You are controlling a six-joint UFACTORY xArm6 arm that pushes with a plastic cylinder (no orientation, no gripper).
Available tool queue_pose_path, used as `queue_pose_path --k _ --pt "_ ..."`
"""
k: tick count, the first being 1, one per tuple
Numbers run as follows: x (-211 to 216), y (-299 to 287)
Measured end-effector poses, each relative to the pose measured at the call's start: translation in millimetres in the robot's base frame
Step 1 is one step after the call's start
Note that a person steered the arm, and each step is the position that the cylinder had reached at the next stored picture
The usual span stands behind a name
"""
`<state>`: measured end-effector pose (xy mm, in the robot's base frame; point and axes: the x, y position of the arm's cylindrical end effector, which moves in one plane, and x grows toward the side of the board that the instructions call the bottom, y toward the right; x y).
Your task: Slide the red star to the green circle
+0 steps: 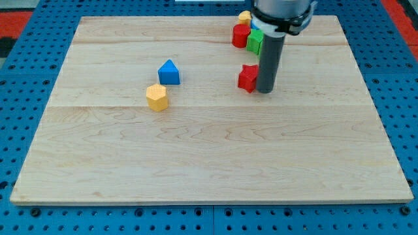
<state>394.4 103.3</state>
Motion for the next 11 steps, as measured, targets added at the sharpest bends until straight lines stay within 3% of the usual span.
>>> queue_pose_path --k 1,2,3,5,8,10,11 --pt "-25.3 -2.8" --pt "13.5 2.6" --pt "21.8 -24.0" --pt "-8.7 -61.0" --pt "-15.0 -17.1" --pt "-40.7 4.0" --pt "-11.7 45.3"
